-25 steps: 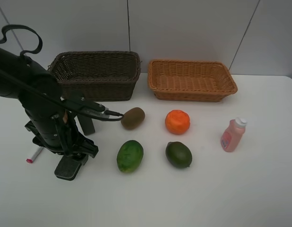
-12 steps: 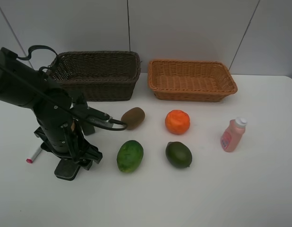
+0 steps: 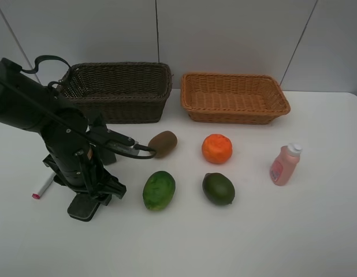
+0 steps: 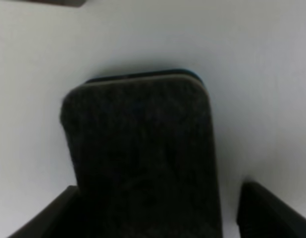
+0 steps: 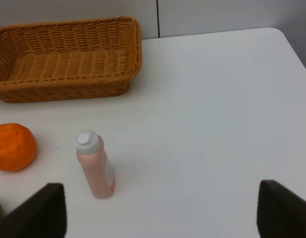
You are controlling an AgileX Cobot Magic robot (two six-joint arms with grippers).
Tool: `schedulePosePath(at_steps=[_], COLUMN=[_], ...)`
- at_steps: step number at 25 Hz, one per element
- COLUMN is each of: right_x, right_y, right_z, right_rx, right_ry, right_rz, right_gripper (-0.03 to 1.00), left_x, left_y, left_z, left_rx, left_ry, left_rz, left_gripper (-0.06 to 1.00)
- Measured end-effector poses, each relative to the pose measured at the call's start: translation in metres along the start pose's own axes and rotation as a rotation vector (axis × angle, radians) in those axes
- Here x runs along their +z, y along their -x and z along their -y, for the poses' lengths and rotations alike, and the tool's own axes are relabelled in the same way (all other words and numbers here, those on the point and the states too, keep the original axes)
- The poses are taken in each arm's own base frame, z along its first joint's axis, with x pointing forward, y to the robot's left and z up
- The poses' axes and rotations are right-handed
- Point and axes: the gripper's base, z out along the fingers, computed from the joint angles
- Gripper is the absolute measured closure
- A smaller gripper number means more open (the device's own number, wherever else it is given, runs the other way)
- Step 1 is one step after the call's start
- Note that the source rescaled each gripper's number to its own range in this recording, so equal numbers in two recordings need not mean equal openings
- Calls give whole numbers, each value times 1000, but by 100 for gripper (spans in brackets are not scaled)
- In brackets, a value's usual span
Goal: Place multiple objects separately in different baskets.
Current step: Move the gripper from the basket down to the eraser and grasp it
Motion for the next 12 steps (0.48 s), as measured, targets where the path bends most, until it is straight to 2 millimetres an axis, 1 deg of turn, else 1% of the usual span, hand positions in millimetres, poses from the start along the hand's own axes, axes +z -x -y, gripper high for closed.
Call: schedulePosePath(at_steps=[2, 12], right_x=[0, 0], right_y=[0, 0], right_z=[0, 0], right_rx=[0, 0], right_ry=[0, 0], right_rz=[0, 0], right_gripper=[2, 2], left_x=[0, 0], left_y=[-1, -4], left_z=[0, -1], left_rx=[0, -10], left_ry=[4, 12], left_rz=[-10, -45], left_gripper=[34, 35])
